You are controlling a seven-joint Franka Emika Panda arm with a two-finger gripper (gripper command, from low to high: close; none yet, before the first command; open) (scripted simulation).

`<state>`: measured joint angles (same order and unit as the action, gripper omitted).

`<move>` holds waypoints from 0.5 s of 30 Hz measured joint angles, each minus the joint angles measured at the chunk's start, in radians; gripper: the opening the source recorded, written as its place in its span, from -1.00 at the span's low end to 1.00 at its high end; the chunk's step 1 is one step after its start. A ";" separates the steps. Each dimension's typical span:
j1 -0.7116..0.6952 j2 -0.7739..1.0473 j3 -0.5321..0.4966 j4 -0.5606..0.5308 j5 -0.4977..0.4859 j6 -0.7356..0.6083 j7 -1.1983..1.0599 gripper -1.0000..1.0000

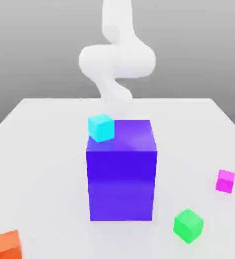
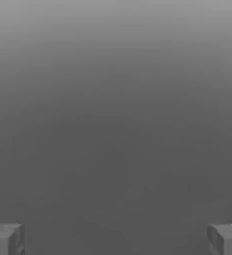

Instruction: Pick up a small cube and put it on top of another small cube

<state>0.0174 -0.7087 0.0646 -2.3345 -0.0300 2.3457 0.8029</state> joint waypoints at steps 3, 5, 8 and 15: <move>0.023 0.114 0.080 -0.043 -0.039 0.057 0.005 0.00; 0.040 0.188 0.129 -0.071 -0.065 0.094 0.010 0.00; 0.067 0.297 0.200 -0.112 -0.105 0.148 0.016 0.00; 0.149 0.553 0.345 -0.207 -0.198 0.274 0.032 0.00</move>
<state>0.1659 -0.1558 0.4099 -2.5417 -0.2281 2.6198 0.8347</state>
